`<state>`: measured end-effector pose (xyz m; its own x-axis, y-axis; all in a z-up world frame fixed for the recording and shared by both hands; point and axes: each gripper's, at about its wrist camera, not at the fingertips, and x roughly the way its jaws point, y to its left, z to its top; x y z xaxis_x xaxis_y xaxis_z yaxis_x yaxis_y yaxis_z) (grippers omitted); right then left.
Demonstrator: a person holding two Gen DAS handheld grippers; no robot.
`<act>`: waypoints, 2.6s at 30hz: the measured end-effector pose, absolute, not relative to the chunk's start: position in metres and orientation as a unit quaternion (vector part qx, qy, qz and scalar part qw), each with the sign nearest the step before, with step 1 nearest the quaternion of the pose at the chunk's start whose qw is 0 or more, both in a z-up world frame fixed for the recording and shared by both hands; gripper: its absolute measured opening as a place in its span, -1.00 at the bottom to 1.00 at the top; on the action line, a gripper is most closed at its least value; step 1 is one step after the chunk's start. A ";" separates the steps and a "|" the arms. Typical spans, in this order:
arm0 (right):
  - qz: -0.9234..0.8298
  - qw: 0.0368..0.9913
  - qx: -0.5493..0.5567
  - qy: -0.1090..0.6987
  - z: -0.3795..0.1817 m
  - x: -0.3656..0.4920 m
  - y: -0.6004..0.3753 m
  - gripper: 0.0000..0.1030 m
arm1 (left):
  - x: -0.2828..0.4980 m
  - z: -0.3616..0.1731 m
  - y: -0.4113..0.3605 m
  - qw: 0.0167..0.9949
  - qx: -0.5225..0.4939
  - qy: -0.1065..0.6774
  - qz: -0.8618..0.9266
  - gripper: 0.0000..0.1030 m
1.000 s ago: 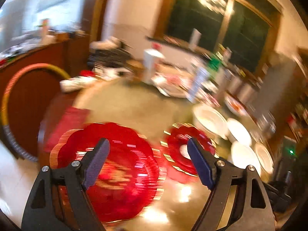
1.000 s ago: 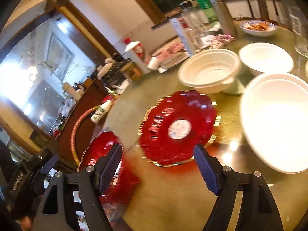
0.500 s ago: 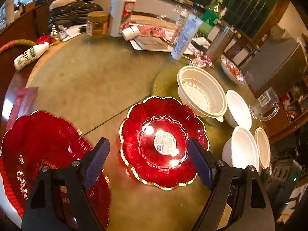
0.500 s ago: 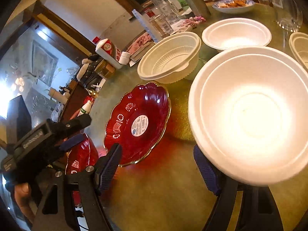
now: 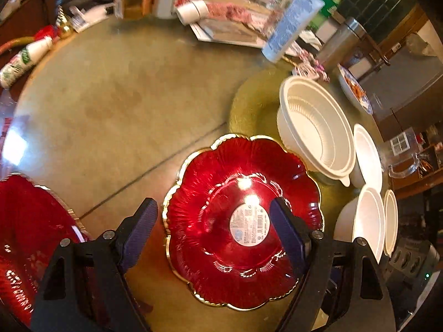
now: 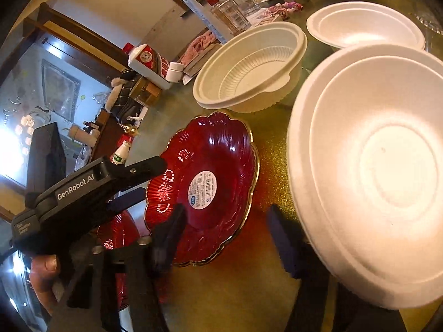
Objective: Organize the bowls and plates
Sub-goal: 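Grasp the smaller red stickered plate rim with both grippers, then lift the smaller red plate with both grippers and lower it onto the large plate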
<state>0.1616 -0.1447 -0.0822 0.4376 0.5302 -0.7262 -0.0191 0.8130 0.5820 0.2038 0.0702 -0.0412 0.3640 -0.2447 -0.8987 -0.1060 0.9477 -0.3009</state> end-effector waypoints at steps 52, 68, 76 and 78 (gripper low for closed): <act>0.199 0.883 0.143 0.402 -0.014 0.110 -0.108 -0.82 | 0.072 0.025 0.106 0.897 -0.141 0.419 0.011 -0.78; 0.228 0.887 0.119 0.384 0.011 0.093 -0.079 -0.82 | 0.037 0.042 0.133 0.908 -0.161 0.385 0.030 -0.78; 0.246 0.885 0.106 0.382 0.017 0.087 -0.058 -0.82 | 0.021 0.046 0.151 0.910 -0.175 0.375 0.043 -0.78; 0.249 0.884 0.103 0.382 0.017 0.086 -0.054 -0.82 | 0.019 0.047 0.154 0.910 -0.178 0.373 0.046 -0.78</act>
